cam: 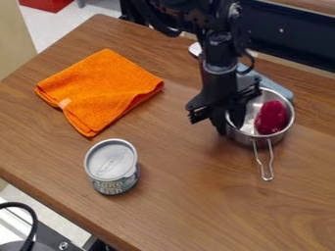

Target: Move the silver pot that has a red thing inside to the top of the wooden table

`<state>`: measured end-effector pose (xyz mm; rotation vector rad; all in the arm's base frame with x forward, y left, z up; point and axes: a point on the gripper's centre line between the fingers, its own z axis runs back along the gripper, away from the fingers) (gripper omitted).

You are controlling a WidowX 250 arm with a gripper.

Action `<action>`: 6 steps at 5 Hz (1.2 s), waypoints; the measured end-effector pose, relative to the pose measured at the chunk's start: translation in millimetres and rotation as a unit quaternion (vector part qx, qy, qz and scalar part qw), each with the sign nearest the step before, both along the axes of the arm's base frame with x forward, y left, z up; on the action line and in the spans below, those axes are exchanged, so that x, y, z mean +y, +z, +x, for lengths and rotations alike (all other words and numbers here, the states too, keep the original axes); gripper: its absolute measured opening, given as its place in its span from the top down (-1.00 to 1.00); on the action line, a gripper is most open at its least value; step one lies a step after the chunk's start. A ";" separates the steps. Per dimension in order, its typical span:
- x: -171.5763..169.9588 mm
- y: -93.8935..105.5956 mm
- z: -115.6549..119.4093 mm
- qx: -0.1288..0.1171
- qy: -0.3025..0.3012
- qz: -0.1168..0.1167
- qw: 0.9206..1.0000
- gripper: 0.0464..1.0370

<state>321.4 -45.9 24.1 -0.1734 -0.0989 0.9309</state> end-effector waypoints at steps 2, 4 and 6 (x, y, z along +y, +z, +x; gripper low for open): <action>6.0 35.5 2.6 -0.038 0.057 -0.002 0.998 -0.85; 28.1 68.0 -21.2 -0.008 0.103 0.037 0.994 -0.92; 69.8 74.1 -49.1 0.006 0.116 0.043 0.992 -0.92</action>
